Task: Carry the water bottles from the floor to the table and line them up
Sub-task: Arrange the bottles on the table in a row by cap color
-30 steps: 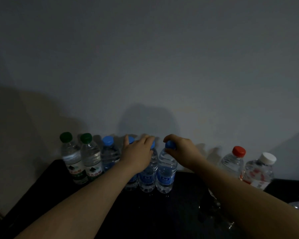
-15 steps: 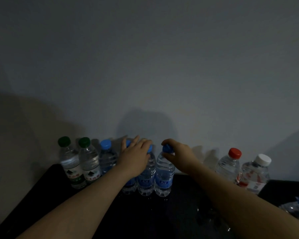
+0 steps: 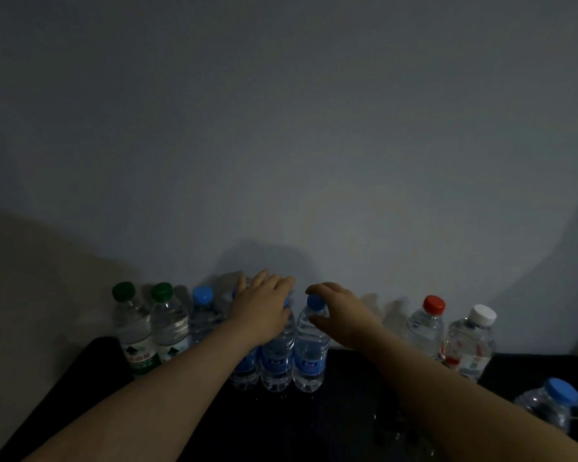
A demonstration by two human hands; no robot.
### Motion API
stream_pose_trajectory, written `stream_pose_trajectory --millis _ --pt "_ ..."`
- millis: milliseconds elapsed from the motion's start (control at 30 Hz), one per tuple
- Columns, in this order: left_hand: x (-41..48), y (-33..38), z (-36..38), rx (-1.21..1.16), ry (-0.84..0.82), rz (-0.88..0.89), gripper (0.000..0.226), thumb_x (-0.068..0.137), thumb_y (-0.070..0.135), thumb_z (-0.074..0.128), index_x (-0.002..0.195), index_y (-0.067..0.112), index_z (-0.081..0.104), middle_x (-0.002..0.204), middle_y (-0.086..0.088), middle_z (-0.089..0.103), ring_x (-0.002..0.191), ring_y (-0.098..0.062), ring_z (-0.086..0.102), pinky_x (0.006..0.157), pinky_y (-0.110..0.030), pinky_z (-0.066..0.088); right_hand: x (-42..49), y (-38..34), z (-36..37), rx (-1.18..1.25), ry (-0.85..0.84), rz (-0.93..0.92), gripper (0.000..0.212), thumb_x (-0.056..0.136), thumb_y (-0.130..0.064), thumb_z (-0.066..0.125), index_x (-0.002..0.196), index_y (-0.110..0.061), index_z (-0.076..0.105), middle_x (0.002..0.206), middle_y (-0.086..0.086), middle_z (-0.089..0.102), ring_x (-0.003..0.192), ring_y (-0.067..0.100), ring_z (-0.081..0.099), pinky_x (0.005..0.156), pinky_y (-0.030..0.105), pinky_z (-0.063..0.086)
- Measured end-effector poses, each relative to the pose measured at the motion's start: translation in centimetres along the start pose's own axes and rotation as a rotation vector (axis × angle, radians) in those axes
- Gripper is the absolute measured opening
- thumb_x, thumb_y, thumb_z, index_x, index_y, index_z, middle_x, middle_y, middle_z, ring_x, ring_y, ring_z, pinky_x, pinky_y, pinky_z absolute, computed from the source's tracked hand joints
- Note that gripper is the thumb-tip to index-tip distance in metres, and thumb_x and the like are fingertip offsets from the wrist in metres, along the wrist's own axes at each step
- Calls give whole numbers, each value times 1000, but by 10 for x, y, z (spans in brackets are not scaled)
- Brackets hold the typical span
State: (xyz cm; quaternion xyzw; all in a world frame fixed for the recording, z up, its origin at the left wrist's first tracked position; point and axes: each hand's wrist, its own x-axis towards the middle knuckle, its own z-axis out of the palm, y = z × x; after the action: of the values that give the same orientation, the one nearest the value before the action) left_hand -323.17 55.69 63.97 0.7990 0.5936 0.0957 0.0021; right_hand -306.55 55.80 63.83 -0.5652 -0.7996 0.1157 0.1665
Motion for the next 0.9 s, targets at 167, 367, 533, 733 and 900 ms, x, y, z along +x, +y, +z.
stream_pose_trajectory --millis 167,367,533,733,900 --pt "-16 4 -12 -28 97 48 46 93 31 42 138 24 33 141 4 38 132 -18 29 110 -35 20 -19 -9 -10 -26 84 79 52 87 -28 59 134 -23 38 130 6 50 116 21 48 95 33 43" --pt "-39 16 -16 -61 83 96 45 93 30 41 137 25 35 139 4 41 128 -18 34 106 -35 27 -59 -21 -17 -70 97 95 49 89 -31 56 134 -23 39 132 5 48 117 21 46 96 35 44" --pt "-51 43 -10 -63 80 184 42 91 29 45 133 24 38 133 1 44 123 -21 38 102 -35 33 -97 -17 -14 -59 100 157 44 88 -30 57 130 -22 45 133 5 48 119 23 45 97 35 41" --pt "-46 89 1 -86 46 276 39 91 31 46 129 23 42 132 0 46 123 -22 39 100 -37 36 -132 20 -36 -65 127 293 37 88 -30 56 123 -23 51 132 2 48 117 21 48 97 36 44" --pt "-24 141 9 -164 57 304 38 90 27 45 128 21 44 132 0 46 121 -21 41 99 -38 39 -149 69 -63 -49 174 321 31 88 -29 57 118 -21 54 125 3 53 110 19 52 93 33 46"
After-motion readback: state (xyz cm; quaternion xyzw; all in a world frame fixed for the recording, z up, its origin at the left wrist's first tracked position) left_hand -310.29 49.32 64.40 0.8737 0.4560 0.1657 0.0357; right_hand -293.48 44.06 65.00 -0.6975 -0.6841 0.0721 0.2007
